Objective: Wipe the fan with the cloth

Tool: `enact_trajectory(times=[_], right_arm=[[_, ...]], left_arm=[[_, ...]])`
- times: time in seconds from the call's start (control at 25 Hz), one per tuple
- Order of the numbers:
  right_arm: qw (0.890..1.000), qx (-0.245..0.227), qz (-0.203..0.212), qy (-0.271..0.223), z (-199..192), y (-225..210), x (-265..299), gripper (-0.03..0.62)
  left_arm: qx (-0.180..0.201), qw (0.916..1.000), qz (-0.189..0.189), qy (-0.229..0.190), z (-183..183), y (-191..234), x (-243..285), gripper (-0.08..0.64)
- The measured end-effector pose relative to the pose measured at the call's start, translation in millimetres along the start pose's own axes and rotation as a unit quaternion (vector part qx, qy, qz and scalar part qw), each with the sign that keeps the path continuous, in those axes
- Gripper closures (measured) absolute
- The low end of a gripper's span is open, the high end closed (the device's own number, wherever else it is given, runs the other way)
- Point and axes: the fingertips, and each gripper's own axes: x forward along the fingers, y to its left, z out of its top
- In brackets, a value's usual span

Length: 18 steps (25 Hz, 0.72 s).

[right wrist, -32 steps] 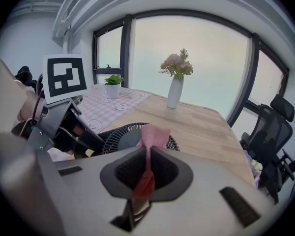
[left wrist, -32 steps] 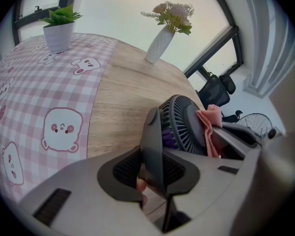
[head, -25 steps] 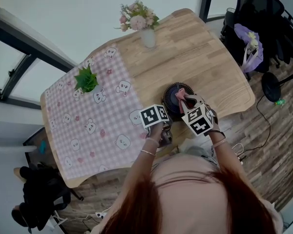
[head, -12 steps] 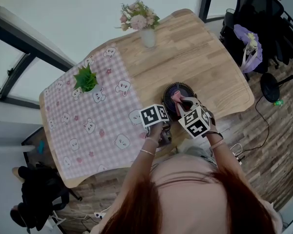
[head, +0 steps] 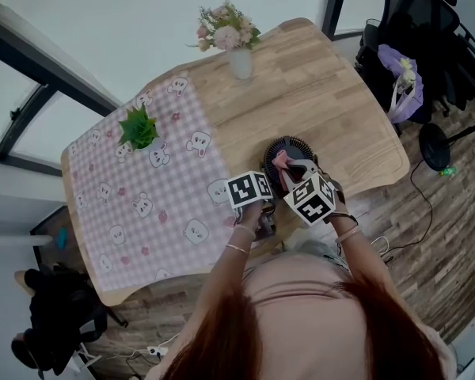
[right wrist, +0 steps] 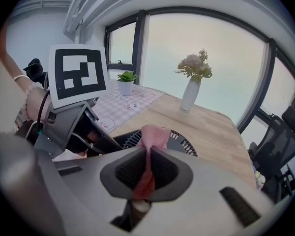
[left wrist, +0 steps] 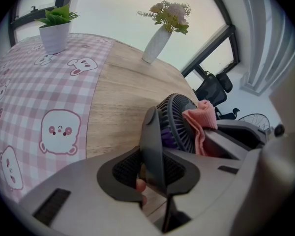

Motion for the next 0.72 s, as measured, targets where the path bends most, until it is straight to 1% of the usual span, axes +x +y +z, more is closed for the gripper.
enact_trajectory(times=[0.36, 0.72], right_arm=[[1.000, -0.018, 0.009, 0.013, 9, 0, 9, 0.569], [1.000, -0.025, 0.011, 0.012, 16, -2, 13, 0.569]], left_arm=[[0.001, 1.0000, -0.004, -0.001, 2, 0, 0, 0.472], [0.000, 1.0000, -0.006, -0.001, 1, -1, -1, 0.472]])
